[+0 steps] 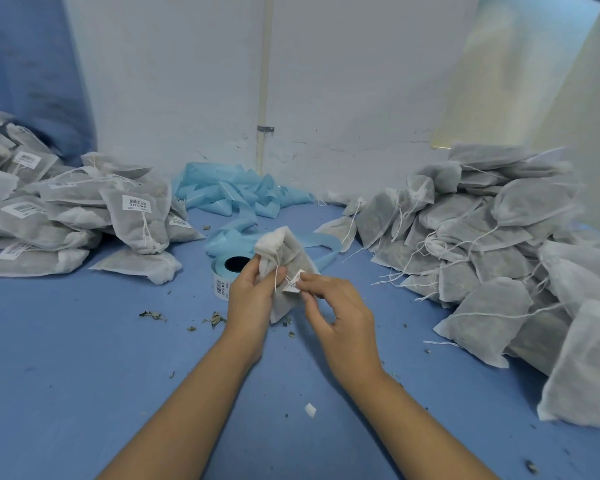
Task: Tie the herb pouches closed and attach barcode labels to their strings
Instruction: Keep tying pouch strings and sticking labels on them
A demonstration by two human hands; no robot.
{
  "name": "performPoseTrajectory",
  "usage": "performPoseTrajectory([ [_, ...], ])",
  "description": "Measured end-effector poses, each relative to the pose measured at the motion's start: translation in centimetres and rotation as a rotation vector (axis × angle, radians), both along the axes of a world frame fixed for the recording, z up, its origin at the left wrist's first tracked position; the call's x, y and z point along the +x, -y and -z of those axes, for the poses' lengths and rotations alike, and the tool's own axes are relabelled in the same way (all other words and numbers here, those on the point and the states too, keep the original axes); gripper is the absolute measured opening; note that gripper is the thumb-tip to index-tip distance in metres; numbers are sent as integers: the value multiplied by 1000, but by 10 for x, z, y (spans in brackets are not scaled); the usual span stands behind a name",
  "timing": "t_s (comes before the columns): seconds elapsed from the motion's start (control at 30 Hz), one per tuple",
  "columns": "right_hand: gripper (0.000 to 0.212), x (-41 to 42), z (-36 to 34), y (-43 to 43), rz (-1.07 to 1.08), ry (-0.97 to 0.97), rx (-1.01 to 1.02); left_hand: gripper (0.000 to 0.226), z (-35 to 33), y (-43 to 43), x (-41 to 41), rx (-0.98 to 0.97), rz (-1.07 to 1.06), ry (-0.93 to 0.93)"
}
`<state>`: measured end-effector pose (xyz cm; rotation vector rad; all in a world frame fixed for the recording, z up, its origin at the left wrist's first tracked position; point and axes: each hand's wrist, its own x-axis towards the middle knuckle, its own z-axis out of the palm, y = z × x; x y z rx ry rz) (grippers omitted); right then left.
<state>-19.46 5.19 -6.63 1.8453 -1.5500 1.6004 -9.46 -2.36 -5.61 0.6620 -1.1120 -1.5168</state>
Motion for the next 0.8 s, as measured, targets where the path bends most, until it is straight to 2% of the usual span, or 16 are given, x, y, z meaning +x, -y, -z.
performPoseTrajectory([
  [0.2, 14, 2, 3, 0, 65, -119, 67, 18, -2, 2, 0, 46, -11, -69],
  [0.47, 20, 4, 0, 0, 244, -280, 142, 18, -1, 0, -1, 21, -41, -44],
  [0.57, 18, 4, 1, -1, 225, -197, 196, 19, 0, 1, 1, -4, -49, -31],
  [0.63, 21, 1, 0, 0, 194, -56, 245, 21, 0, 1, 0, -23, -58, 15],
  [0.73, 44, -5, -1, 2, 165, 153, 303, 23, -1, -2, -2, -37, -28, 83],
  [0.8, 55, -5, 0, 4, 107, 297, 413, 26, -2, -4, -3, -30, 12, 87],
])
